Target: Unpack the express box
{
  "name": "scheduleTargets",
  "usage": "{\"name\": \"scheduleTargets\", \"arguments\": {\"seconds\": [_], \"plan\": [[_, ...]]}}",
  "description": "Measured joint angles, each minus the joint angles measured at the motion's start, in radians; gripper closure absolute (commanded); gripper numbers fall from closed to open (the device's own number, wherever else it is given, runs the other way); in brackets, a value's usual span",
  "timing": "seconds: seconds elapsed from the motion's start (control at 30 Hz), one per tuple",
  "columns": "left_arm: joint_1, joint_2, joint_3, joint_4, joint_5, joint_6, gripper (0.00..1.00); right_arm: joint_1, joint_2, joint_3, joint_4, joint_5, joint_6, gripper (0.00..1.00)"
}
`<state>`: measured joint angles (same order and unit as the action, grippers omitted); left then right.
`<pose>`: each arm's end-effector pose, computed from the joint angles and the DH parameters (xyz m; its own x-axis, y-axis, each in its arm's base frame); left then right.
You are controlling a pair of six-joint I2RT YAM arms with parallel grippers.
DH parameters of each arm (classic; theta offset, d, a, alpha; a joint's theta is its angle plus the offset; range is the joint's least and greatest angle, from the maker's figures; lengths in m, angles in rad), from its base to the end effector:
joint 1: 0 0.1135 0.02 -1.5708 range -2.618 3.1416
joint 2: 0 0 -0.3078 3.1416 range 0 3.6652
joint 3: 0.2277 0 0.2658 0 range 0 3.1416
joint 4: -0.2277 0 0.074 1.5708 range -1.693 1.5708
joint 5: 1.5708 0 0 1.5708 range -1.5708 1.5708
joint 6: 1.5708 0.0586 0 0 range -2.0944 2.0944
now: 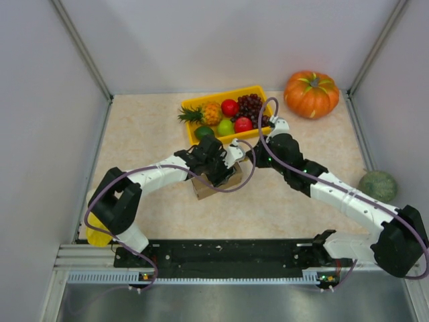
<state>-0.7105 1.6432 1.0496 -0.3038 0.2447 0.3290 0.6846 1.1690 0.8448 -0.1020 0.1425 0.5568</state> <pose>0.2728 -0.2534 0.2231 -0.3193 0.6883 -0.6514 0.8987 0.4380 0.0223 0.2256 0.1734 0.3166 -0.5497 0.2265 -0.8040 -0.2771 0.8586 0.4314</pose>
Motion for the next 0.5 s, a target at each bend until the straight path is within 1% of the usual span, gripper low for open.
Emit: {"name": "scheduleTargets", "arguments": {"seconds": [0.2, 0.5], "plan": [[-0.003, 0.0, 0.0, 0.0, -0.001, 0.007, 0.8, 0.0, 0.066, 0.025, 0.0, 0.006, -0.008, 1.0], [-0.004, -0.001, -0.004, 0.006, -0.003, 0.009, 0.81, 0.0, 0.075, 0.026, -0.002, 0.018, -0.015, 1.0]]}}
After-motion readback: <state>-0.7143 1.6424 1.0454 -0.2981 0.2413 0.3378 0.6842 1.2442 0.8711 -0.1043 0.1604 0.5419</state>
